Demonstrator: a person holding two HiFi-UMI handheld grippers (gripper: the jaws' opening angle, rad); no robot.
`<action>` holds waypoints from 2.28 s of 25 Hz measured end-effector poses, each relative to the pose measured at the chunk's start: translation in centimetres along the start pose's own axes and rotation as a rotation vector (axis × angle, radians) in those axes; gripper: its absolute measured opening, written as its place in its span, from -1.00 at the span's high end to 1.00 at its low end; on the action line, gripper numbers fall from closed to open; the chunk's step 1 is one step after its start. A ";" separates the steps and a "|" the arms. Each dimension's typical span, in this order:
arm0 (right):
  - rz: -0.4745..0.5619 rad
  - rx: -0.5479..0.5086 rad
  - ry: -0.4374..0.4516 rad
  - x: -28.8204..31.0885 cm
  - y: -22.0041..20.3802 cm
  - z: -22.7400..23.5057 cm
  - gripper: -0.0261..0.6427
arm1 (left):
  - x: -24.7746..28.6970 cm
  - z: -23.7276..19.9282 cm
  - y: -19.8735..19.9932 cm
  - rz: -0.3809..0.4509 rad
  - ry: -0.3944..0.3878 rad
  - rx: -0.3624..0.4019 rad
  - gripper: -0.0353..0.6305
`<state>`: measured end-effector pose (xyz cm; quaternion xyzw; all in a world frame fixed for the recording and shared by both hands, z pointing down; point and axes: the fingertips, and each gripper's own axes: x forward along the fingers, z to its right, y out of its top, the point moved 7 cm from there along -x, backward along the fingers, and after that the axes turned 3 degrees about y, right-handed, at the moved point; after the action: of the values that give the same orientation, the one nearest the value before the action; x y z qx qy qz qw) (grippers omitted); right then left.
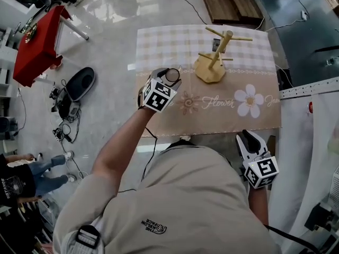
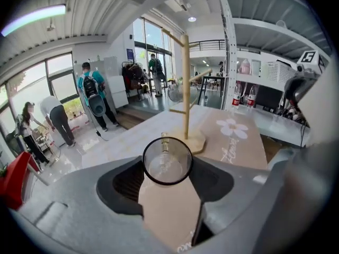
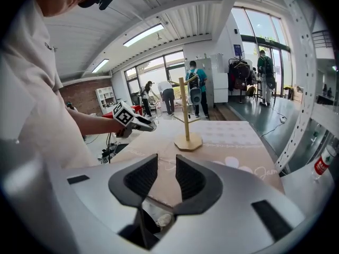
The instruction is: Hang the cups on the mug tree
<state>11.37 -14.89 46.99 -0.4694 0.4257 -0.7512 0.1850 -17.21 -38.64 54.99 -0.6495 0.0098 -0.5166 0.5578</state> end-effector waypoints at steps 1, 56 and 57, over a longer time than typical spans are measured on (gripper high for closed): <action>0.002 0.000 -0.002 -0.1 0.0 0.0 0.57 | -0.6 -0.3 1.0 0.022 0.012 0.001 0.09; 0.080 0.083 -0.033 -11.0 -6.1 5.2 0.59 | -4.7 8.7 15.4 0.263 0.256 0.095 0.09; 0.085 0.073 -0.022 -11.2 -6.2 5.4 0.59 | -5.5 9.4 15.0 0.267 0.237 0.059 0.08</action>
<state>22.30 -6.28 46.91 -0.4521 0.4156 -0.7524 0.2381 -4.89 -34.30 41.79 -0.5606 0.1465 -0.5107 0.6351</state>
